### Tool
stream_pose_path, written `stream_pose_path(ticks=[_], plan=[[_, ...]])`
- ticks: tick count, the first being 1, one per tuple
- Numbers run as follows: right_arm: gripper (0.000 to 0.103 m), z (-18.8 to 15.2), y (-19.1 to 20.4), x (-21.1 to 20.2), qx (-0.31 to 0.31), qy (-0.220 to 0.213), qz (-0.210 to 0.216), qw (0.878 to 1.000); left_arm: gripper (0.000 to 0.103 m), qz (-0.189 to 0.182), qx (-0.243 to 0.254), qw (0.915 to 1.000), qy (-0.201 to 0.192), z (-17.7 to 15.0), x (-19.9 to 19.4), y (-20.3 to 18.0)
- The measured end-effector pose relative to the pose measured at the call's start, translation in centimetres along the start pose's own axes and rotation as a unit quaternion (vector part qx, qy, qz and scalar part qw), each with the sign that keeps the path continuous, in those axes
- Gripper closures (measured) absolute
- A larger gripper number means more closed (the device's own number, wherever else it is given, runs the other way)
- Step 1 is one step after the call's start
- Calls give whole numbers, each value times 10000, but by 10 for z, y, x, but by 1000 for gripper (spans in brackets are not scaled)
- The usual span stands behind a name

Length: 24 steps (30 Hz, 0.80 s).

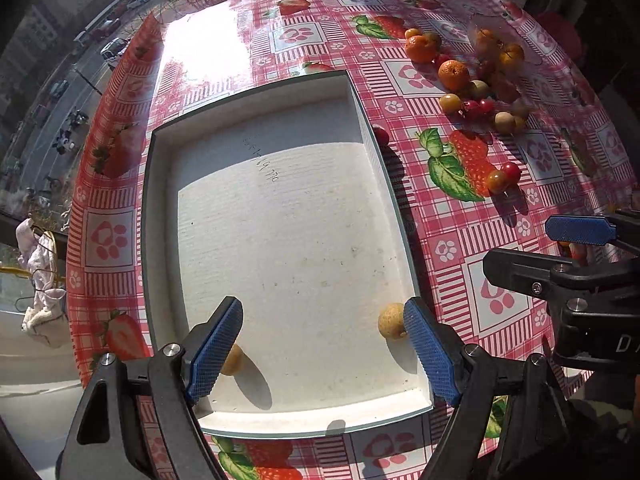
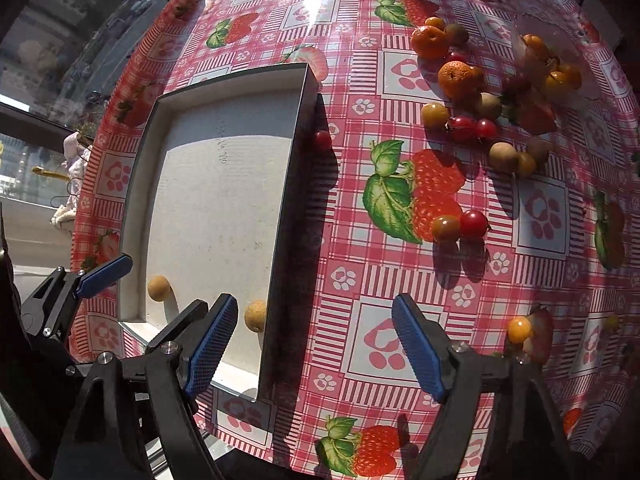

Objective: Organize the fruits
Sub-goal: 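Move both open grippers back toward the fruits on the tablecloth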

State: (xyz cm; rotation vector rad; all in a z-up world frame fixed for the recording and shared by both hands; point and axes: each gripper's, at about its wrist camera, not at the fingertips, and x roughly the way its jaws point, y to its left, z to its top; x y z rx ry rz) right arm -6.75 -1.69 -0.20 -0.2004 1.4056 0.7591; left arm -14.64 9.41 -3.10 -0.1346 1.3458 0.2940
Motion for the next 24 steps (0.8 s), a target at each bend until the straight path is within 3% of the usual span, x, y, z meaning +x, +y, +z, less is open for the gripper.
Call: stream_pose_path(ticks=[6,12,24], plan=[[21,-27,-69,-8,744,-1,-291,9968,19,-214,411,9988,-131,29,-17,-32],[21,-50,-121,-6,1265,118,-524,9905,19,-308,657,9973,-127,49,-9,-71],[21,-61,-149,2,1022,93,-677,9924,19,-313,780,9964,104,83,41,-105]])
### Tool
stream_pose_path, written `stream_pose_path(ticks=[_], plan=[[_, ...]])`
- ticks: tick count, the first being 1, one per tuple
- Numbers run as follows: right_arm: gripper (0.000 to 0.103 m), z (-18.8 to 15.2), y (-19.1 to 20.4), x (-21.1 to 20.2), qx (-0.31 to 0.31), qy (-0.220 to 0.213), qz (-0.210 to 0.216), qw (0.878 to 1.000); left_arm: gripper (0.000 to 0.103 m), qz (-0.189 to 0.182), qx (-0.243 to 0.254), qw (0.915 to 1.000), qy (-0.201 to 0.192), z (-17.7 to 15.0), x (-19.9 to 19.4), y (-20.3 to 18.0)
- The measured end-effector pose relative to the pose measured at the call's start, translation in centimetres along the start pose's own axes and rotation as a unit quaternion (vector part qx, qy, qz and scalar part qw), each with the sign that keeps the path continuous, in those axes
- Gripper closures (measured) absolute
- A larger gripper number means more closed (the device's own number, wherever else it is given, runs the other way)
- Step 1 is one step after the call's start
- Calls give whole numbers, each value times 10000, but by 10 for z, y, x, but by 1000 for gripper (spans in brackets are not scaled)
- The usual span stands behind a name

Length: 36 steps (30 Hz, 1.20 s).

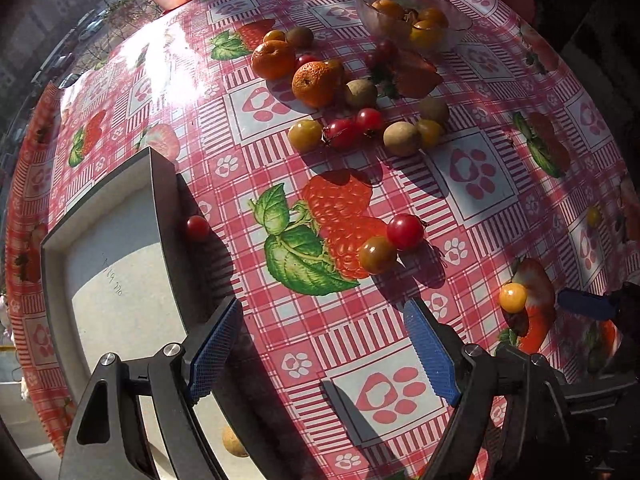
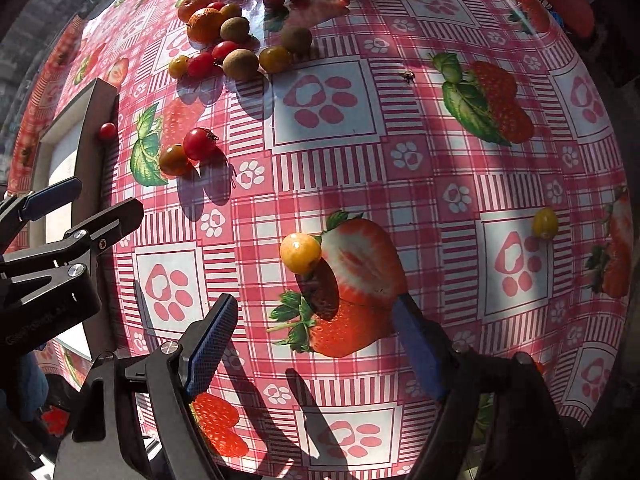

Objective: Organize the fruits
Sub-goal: 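Move both open grippers back toward the fruits on the tablecloth, then grasp a dark orange cherry tomato with the left gripper while the right grasps a yellow fruit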

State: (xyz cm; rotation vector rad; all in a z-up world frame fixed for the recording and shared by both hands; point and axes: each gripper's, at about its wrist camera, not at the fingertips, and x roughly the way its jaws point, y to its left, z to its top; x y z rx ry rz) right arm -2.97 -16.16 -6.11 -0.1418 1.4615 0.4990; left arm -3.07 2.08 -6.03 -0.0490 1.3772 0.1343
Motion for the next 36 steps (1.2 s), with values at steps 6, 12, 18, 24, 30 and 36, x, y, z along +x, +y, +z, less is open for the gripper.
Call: stream_pose_path(ticks=[6,12,18,24,30,36], plan=[[21,5,9,7,-194,-72,30,9998,20,11,22,10000,54,12,16,-7],[33,19,29,20,-344,-71,-14,9994,33,-11,64,9999,120,16,26,-17],[71,26,40,20,-529,-156,-135,9984,66,-256,160,9995,94,16,22,-29],[80,36,28,16,-274,-132,300,9991,79,-563,-23,9983,154,19,18,-34],[79,29,13,5,-63,-188,527,9984,79,-685,-321,9971,129,16,7,-14],[79,18,-1,-9,34,-213,598,9980,79,-709,-424,9966,29,7,-12,-1]])
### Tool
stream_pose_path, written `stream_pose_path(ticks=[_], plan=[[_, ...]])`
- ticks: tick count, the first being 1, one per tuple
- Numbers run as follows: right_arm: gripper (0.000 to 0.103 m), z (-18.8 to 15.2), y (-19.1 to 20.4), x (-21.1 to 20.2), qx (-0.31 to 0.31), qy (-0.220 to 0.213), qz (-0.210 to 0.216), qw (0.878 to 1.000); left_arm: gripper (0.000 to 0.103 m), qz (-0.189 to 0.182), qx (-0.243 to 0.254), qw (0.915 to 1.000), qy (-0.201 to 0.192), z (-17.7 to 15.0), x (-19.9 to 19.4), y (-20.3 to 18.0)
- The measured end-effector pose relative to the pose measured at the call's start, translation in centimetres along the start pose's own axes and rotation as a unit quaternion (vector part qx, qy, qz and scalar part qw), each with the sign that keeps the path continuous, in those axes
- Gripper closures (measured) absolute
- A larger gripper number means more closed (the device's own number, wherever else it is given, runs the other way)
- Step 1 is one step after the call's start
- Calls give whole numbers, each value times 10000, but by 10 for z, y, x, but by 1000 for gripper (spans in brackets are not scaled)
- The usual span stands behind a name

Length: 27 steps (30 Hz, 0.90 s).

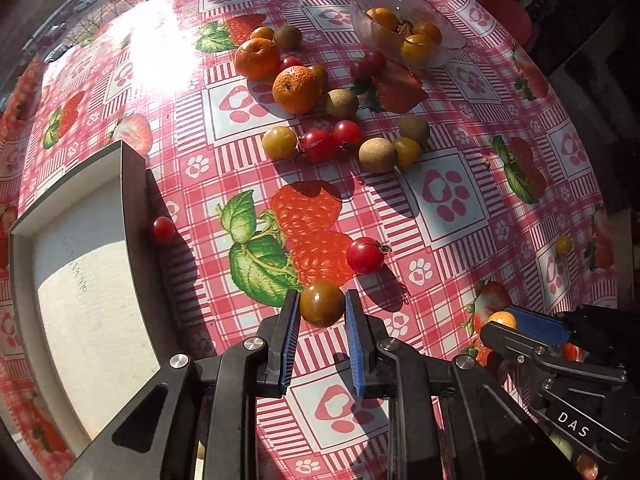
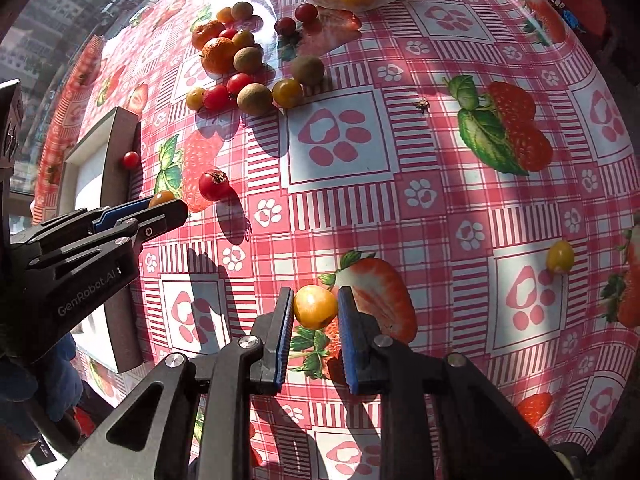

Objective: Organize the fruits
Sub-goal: 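Grasp a dark orange cherry tomato with the left gripper while the right grasps a yellow fruit, then carry both held fruits into the white tray and open both grippers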

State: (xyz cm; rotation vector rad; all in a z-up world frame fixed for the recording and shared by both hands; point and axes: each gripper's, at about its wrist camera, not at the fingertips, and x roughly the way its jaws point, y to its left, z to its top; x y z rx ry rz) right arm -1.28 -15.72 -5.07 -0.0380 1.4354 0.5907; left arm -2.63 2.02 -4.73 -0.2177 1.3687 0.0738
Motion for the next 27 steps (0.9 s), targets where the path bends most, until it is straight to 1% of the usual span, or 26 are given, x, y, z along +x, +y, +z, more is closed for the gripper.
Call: stream_pose_path(ticks=[5,6,12,20,27], plan=[[79,-6,-3,-11,-13,-32,-5,10000,79,43,-88,9999,-110,-13,-16,9],[79,1,5,-7,-18,-35,-12,10000,79,51,-112,9998,-128,-14,-18,16],[79,1,16,-15,-76,-62,-21,9999,79,78,-313,9993,-212,-32,-33,32],[79,4,51,-17,-367,-55,26,9993,79,183,-661,9972,-302,-56,-49,68],[79,4,97,-12,-785,24,138,9968,79,306,-1023,9938,-312,-83,-56,104]])
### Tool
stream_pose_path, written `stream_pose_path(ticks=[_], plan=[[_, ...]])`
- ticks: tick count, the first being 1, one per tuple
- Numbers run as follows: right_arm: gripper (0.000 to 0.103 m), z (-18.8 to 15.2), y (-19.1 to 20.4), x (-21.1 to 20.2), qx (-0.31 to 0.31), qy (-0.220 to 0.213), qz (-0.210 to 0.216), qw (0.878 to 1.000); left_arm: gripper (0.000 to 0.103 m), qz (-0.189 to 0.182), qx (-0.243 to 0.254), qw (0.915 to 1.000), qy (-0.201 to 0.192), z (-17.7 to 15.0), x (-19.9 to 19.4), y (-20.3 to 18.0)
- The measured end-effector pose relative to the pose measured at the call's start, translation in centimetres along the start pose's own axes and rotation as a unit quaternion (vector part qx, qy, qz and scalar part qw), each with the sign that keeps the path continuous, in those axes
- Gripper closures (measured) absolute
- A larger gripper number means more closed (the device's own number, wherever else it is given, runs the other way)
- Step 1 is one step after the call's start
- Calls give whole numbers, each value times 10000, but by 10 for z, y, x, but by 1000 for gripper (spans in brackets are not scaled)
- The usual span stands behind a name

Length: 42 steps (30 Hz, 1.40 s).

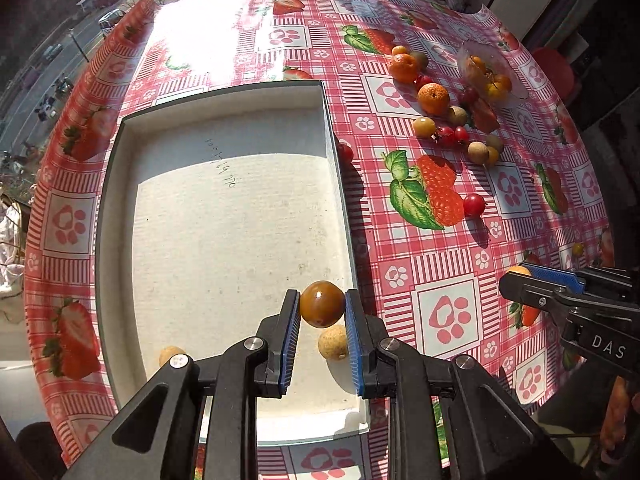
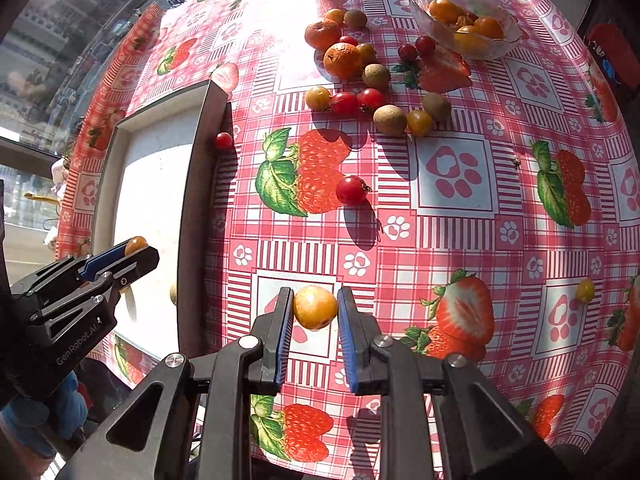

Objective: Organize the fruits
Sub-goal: 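Carry both held fruits into the white tray and open both grippers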

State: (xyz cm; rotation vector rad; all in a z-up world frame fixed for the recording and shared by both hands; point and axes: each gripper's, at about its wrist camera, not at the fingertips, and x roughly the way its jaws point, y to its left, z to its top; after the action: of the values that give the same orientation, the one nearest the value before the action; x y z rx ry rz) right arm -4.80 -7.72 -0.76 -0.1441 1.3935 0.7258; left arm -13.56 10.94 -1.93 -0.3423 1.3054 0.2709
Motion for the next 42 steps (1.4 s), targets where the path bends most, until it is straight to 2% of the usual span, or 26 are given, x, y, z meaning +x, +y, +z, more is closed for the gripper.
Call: stream_pose_path(ticks=[11,20,28,32,39,42], plan=[[79,8,81,20,-717,194,206,9970,79,149,-426,9988,184,-37,5,51],[79,9,132,42,-1161,396,306,9920,79,233,-491,9976,419,-57,25,67],[79,12,154,73,-1343,706,242,9881,79,286,-442,9971,551,-62,41,71],[79,14,161,87,-1412,813,168,9865,79,352,-288,9978,490,-64,42,66],[78,11,167,107,-1524,965,-2,9836,79,322,-331,9976,506,-65,43,61],[77,11,174,111,-1571,970,-7,9828,75,330,-307,9977,512,-64,43,65]])
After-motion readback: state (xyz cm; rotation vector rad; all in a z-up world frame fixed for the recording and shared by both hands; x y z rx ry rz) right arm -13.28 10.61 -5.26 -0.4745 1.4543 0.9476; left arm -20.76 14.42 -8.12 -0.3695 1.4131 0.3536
